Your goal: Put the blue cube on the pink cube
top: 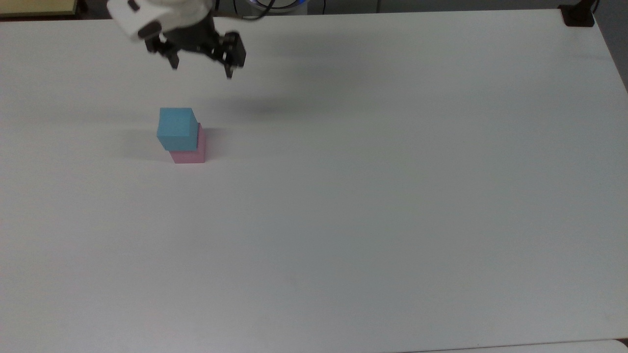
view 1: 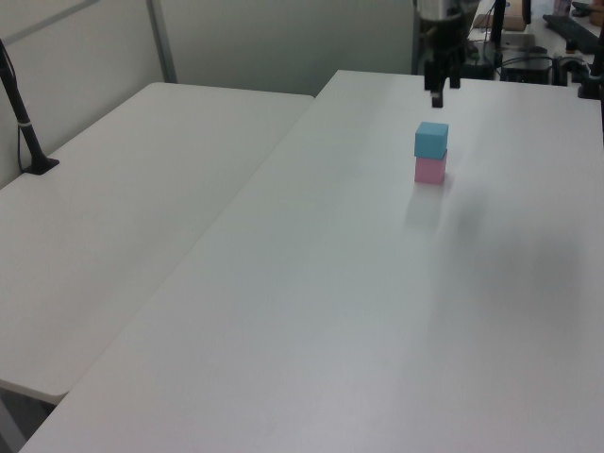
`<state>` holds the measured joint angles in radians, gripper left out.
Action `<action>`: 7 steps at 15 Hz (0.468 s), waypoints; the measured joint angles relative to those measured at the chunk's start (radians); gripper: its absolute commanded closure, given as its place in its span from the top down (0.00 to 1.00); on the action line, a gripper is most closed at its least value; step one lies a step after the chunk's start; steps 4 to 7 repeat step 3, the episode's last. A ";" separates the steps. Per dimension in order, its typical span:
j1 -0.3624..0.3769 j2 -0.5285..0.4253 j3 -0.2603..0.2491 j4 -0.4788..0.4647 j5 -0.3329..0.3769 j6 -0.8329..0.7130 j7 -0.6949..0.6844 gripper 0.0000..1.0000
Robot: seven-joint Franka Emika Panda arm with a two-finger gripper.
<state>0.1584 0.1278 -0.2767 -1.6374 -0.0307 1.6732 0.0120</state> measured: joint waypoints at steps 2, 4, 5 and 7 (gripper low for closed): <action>-0.009 -0.066 0.024 -0.001 -0.022 -0.075 0.006 1.00; -0.014 -0.095 0.028 -0.002 -0.029 -0.101 0.006 1.00; -0.014 -0.095 0.028 -0.002 -0.029 -0.101 0.006 1.00; -0.014 -0.095 0.028 -0.002 -0.029 -0.101 0.006 1.00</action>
